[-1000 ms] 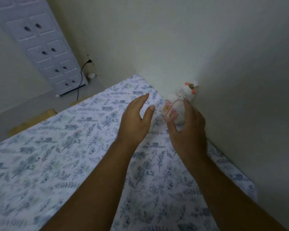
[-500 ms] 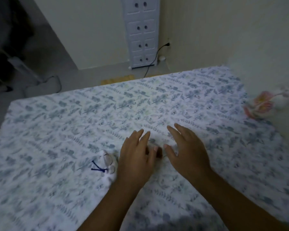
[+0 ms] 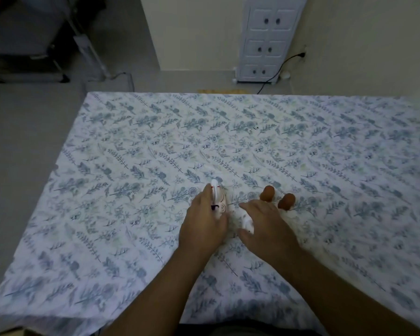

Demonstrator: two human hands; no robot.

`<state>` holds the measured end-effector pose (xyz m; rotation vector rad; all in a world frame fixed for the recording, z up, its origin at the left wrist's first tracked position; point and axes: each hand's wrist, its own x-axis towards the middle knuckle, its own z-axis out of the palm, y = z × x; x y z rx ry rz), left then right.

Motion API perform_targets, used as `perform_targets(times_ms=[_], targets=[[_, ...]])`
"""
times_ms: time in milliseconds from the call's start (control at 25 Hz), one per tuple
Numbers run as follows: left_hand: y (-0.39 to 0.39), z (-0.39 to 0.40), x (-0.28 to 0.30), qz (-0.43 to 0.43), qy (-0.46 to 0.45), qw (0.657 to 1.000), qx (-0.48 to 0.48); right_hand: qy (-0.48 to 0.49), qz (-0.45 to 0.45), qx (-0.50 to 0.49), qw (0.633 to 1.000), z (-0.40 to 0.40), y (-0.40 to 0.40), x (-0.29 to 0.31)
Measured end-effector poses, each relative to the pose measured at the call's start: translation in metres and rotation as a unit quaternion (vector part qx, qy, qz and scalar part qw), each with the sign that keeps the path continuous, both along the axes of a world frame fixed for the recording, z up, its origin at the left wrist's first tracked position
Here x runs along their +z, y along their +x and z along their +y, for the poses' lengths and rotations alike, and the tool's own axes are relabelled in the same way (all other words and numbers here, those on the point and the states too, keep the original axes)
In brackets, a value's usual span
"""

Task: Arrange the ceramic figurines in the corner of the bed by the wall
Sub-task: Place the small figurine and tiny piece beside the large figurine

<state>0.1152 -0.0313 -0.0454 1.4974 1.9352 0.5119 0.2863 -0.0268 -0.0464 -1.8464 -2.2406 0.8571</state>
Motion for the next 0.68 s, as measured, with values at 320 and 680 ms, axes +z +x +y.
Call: perform_targets(times_ms=[320, 680], targets=[[0.008, 0.007, -0.004, -0.020, -0.035, 0.999, 0.017, -0.044, 0.002, -0.051, 0.998, -0.004, -0.004, -0.015], [0.013, 0.010, 0.053, -0.116, 0.025, 0.992, -0.043, 0.021, 0.078, -0.172, 0.982, -0.008, 0.024, 0.044]])
